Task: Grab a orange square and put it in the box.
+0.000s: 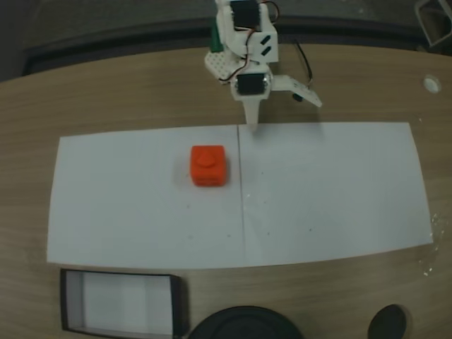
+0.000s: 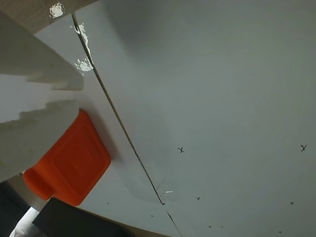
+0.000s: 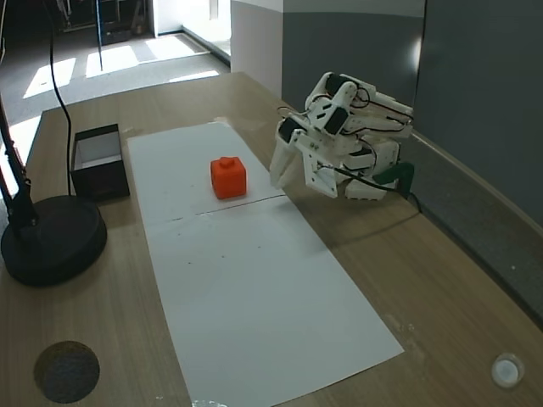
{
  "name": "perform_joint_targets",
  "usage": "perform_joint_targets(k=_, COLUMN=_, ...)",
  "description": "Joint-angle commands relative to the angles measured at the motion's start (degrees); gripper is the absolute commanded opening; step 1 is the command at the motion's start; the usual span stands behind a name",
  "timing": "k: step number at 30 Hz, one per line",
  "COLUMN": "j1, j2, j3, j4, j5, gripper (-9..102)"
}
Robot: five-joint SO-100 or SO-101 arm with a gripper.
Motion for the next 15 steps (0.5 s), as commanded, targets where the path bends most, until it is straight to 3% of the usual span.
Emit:
perform_joint_targets(k=1, j1=0.53, j2=0.88, j3=-1.67, j4=0.35, j5=0.53, gripper=0)
perform_joint_targets(k=15, j1=0.53, j2=0.88, j3=-1.58, j4=-0.26, j5=0.53, gripper=0)
